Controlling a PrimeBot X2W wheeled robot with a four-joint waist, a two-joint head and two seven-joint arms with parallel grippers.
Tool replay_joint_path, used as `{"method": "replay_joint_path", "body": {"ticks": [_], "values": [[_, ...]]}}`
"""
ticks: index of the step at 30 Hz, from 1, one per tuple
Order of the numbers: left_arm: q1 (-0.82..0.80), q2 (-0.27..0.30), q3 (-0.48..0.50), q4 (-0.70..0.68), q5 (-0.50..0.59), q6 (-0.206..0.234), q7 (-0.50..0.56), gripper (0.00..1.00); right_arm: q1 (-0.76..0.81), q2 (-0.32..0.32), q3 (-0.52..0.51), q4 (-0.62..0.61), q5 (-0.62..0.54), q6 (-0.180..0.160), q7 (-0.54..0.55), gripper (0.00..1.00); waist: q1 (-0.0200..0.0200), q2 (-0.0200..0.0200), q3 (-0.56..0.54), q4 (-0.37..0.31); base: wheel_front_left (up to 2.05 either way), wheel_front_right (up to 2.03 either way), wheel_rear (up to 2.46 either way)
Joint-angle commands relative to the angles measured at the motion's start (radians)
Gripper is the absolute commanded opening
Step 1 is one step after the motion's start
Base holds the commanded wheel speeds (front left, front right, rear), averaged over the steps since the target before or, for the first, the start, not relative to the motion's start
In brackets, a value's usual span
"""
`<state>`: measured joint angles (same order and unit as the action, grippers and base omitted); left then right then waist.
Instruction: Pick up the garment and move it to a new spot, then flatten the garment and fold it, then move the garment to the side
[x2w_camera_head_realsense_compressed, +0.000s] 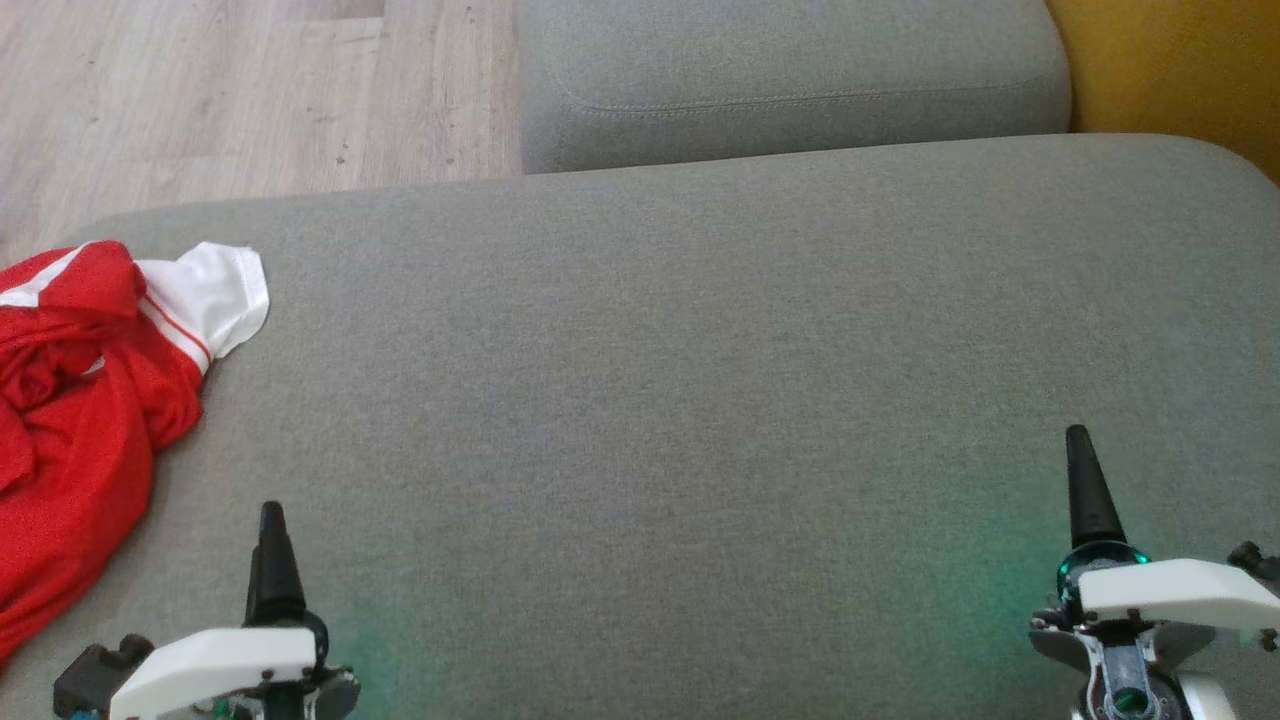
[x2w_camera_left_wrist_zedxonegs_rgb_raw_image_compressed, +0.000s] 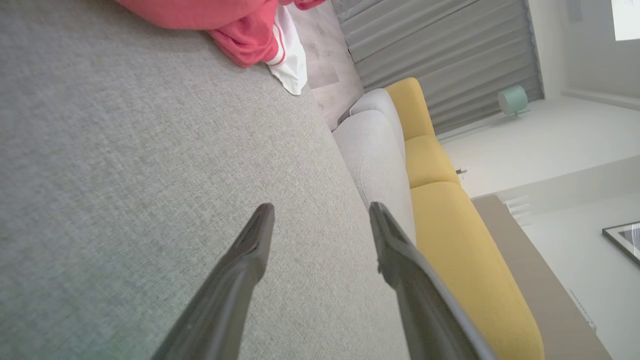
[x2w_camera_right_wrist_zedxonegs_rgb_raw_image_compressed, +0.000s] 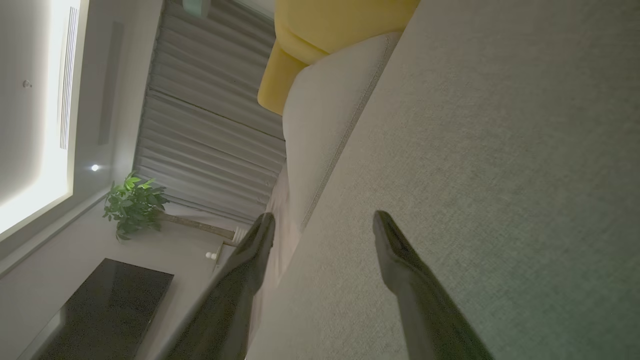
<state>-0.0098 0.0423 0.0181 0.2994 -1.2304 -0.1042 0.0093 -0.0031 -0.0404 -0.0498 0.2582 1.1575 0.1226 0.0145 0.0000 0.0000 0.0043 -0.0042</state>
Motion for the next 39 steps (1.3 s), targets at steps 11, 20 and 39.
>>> {"method": "replay_joint_path", "body": {"ticks": [11,20,39], "values": [[-0.014,0.005,-0.008,-0.044,0.179,0.005,-0.042,1.0,-0.017,-0.013,0.042,-0.044,-0.166,0.003,-0.046,1.0,0.0,0.0,0.0,-0.004,0.0,0.0,0.0],[-0.009,0.005,-0.017,-0.049,0.306,0.01,-0.068,1.0,-0.016,-0.014,0.062,-0.052,-0.285,0.004,-0.072,1.0,0.0,0.0,-0.001,-0.005,0.0,0.0,0.0],[-0.003,0.026,-0.04,-0.05,0.569,0.028,-0.121,1.0,-0.01,-0.018,0.113,-0.059,-0.521,0.005,-0.125,1.0,0.0,0.0,-0.002,-0.009,0.0,0.0,0.0]]}}
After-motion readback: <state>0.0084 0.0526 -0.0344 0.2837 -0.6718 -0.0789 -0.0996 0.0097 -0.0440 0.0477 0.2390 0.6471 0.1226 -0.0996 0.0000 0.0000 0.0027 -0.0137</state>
